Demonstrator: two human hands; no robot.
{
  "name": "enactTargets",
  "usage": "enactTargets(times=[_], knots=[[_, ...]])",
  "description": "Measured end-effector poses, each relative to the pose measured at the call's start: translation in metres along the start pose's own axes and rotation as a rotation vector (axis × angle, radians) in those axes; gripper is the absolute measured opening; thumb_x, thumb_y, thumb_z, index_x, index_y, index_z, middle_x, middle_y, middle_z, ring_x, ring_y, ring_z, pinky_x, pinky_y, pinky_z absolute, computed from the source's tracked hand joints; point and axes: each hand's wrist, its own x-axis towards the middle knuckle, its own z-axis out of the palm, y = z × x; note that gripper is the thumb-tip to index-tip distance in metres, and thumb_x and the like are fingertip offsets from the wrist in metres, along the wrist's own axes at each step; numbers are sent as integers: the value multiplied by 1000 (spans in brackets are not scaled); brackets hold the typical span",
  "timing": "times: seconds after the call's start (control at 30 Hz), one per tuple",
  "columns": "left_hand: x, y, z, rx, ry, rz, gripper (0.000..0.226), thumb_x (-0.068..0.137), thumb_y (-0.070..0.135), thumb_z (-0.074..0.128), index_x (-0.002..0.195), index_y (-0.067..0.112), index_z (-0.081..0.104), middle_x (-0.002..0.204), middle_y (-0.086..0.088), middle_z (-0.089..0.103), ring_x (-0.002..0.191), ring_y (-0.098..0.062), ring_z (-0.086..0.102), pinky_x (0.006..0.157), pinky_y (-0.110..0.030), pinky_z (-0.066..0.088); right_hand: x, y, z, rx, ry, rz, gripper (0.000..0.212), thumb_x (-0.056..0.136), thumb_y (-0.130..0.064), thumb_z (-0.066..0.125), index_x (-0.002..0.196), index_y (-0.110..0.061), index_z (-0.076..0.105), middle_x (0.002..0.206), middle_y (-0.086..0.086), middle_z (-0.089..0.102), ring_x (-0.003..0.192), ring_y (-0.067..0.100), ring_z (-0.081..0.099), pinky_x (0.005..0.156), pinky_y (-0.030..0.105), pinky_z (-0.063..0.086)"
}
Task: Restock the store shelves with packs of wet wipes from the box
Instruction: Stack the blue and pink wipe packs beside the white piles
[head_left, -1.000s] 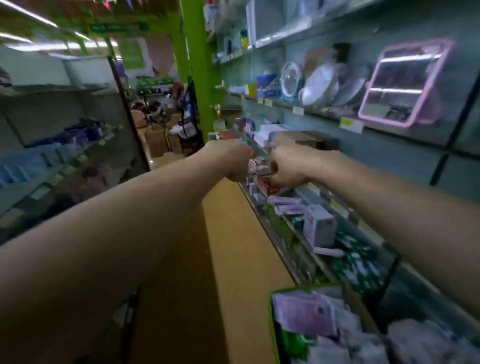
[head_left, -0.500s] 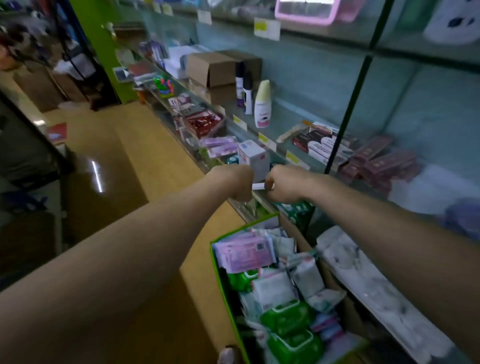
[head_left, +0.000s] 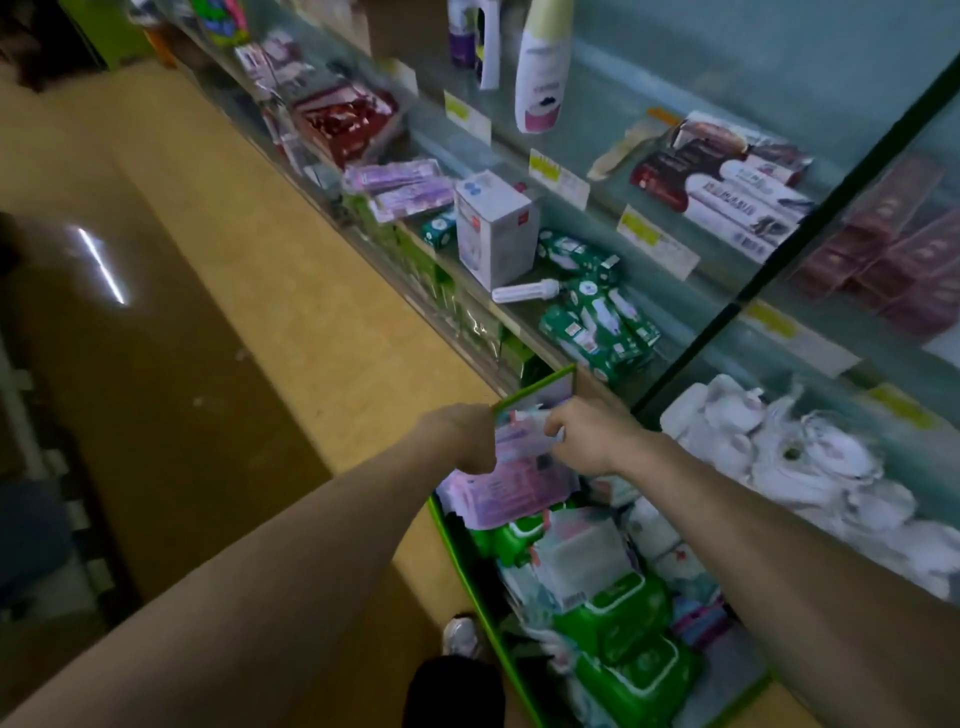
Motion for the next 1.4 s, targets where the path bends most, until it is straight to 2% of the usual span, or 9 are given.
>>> enactTargets(times=[0.1, 0.17, 0.33, 0.6, 0.8, 0.93, 1.1, 1.2, 1.4], knots=[[20, -5, 24, -27, 0, -3, 44, 92, 25, 56, 133, 11, 50, 133, -10, 53, 117, -28, 55, 90, -36, 48, 21, 7, 20, -29, -27, 19, 26, 97, -18, 46, 115, -33, 58, 136, 13, 51, 120, 33, 50, 86, 34, 43], [29, -2, 37, -41, 41, -12, 41, 91, 30, 57, 129, 13, 52, 130, -10, 54, 117, -29, 53, 88, -36, 47, 33, 12, 33, -57, -16, 62, 33, 96, -23, 48, 129, -25, 49, 137, 13, 47, 120, 35, 50, 86, 37, 45], [38, 8, 63, -20, 116, -61, 53, 93, 35, 53, 140, 15, 41, 140, -11, 40, 131, -31, 36, 104, -42, 33, 52, 17, 57, -80, 3, 26, 60, 88, -20, 56, 143, -18, 33, 143, 9, 36, 133, 31, 34, 99, 40, 41], [38, 11, 78, 47, 236, -55, 49, 93, 32, 55, 137, 14, 40, 137, -14, 35, 129, -33, 31, 102, -43, 31, 59, 12, 73, -208, -23, -19, 73, 89, -13, 57, 150, -18, 18, 145, 11, 30, 135, 32, 29, 106, 42, 35], [38, 21, 90, 53, 221, -31, 63, 86, 31, 65, 135, 15, 30, 133, -13, 45, 123, -33, 43, 97, -43, 33, 56, 11, 71, -426, 20, 1, 65, 92, -19, 55, 149, -20, 25, 142, 14, 29, 133, 34, 28, 107, 42, 30], [40, 15, 91, -16, 164, -77, 68, 84, 46, 65, 134, 9, 35, 134, -12, 48, 123, -31, 47, 98, -41, 36, 54, 12, 78, -408, 84, -32, 52, 94, -12, 48, 143, -13, 31, 140, 14, 31, 131, 34, 31, 106, 43, 30], [36, 10, 90, -96, 107, -39, 75, 82, 54, 65, 135, 12, 32, 126, -9, 56, 114, -30, 56, 77, -34, 41, 55, 19, 89, -361, 115, -74, 61, 89, -14, 56, 143, -16, 28, 138, 10, 36, 131, 31, 34, 104, 42, 31], [36, 11, 94, -78, 124, -20, 78, 81, 58, 62, 137, 15, 29, 123, -10, 59, 113, -30, 57, 74, -32, 40, 55, 21, 90, -393, 124, -108, 68, 87, -19, 60, 146, -16, 25, 137, 10, 37, 129, 30, 35, 103, 41, 32], [34, 17, 94, -79, 164, -28, 73, 81, 62, 60, 131, 15, 34, 121, -11, 60, 111, -31, 58, 77, -32, 42, 51, 21, 86, -372, 29, -95, 60, 85, -18, 65, 137, -12, 35, 136, 10, 37, 127, 30, 36, 96, 40, 40]])
